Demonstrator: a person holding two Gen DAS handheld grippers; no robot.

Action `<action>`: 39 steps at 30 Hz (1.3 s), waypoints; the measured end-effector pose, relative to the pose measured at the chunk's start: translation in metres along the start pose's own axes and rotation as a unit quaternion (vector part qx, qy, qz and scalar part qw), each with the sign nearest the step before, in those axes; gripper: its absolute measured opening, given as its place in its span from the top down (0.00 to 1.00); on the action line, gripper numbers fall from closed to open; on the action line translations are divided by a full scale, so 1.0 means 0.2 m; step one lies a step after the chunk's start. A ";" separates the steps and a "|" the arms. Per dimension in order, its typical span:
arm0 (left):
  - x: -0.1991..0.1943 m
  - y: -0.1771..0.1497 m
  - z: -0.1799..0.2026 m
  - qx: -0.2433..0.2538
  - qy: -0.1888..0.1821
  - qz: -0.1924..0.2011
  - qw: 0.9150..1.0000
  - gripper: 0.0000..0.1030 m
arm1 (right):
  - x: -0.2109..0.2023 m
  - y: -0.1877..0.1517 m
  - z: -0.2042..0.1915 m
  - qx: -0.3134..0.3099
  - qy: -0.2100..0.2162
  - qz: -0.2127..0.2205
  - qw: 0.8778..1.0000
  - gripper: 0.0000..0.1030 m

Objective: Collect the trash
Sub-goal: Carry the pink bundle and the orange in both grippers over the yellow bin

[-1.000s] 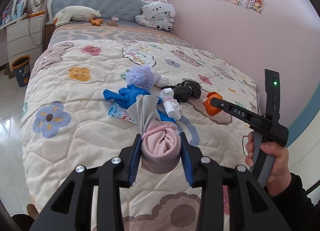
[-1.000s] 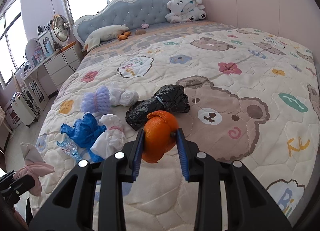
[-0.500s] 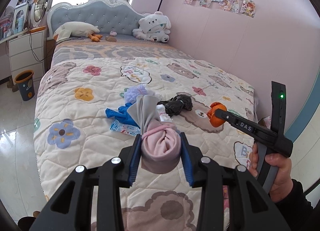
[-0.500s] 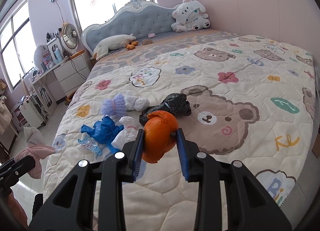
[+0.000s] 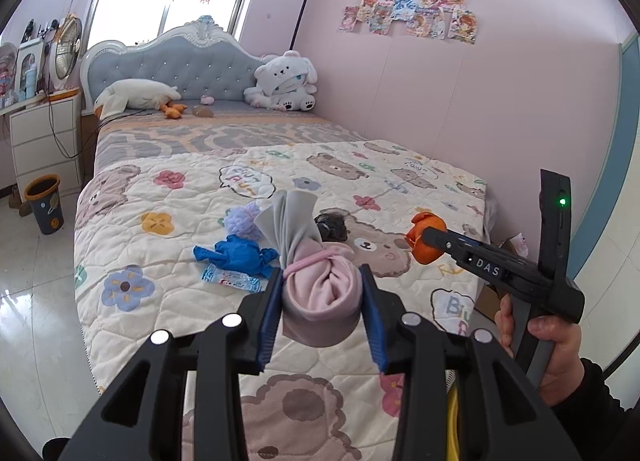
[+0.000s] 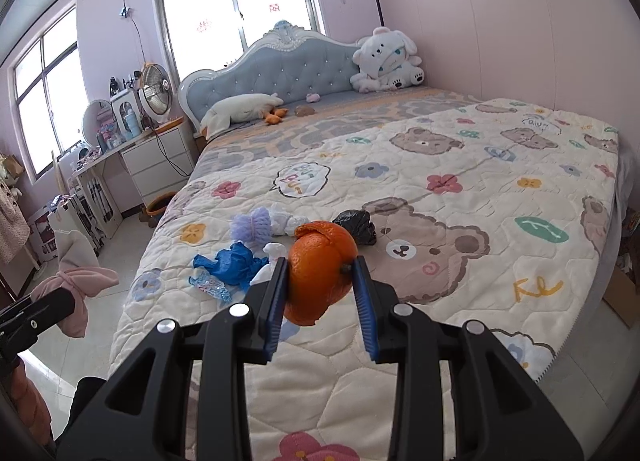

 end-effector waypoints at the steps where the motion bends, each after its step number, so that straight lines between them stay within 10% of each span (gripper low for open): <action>1: -0.02 0.00 0.02 0.002 -0.002 0.002 1.000 0.66 | -0.02 0.00 0.00 -0.001 0.000 0.002 1.000 0.70; 39: -0.23 -0.11 0.51 0.094 -0.076 0.021 0.992 0.66 | -0.74 -0.26 0.18 0.017 -0.056 0.056 0.997 0.70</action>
Point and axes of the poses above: each gripper's, at about its wrist camera, not at the fingertips, and x roughly the way its jaws point, z to its right, y to its top, the point moved 3 cm from there along x, roughly the way its jaws point, and after that the axes turned 7 degrees about -z, right-handed, at the moved point
